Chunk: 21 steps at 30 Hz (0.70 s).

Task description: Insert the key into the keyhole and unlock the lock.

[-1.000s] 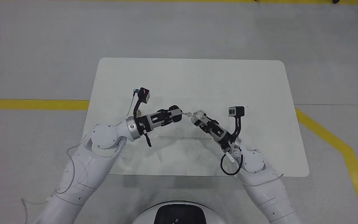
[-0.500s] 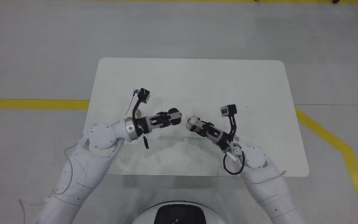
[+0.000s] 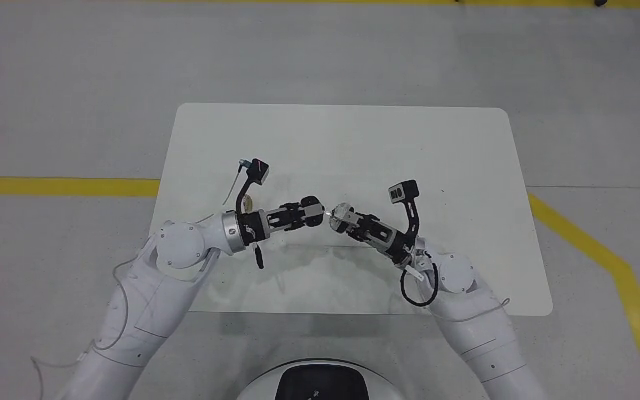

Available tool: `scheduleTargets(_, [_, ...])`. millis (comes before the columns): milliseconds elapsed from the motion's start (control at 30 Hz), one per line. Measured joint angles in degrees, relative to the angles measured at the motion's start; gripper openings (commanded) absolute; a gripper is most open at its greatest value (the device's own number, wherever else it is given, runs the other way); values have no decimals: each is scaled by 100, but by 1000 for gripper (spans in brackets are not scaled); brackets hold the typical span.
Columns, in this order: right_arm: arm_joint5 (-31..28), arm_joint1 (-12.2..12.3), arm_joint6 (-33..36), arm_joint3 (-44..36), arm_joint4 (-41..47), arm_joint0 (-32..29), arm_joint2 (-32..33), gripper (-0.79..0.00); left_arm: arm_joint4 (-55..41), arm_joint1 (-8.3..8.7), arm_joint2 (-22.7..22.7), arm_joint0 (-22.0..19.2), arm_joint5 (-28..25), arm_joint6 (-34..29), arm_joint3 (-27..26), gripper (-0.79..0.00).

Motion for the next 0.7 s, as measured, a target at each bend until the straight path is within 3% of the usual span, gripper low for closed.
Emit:
scheduleTargets(33, [-8, -3, -3, 15, 9, 7, -13, -686, 24, 1, 10, -9, -22, -17, 8, -785])
scheduleTargets(67, [-16, -6, -10, 28, 18, 10, -24, -776, 39, 1, 18, -14, -34, -22, 15, -785])
scheduleTargets(100, [-24, -9, -17, 42, 26, 13, -34, -785, 44, 1, 24, -18, -43, -26, 22, -785])
scheduleTargets(400, [-141, -26, -117, 131, 40, -3, -72, -785, 23, 0, 41, -43, -73, 7, 65, -785])
scheduleTargets(467, [-144, -26, -120, 134, 46, -16, -72, -699, 25, 0, 44, -41, -80, 25, 67, -785])
scheduleTargets(500, [-140, -26, -120, 133, 50, -21, -72, -693, 23, 0, 45, -40, -86, 33, 67, -785])
scheduleTargets(700, [-118, -23, -106, 115, 75, -47, -67, -714, 15, 1, 48, -40, -105, 62, 69, -785])
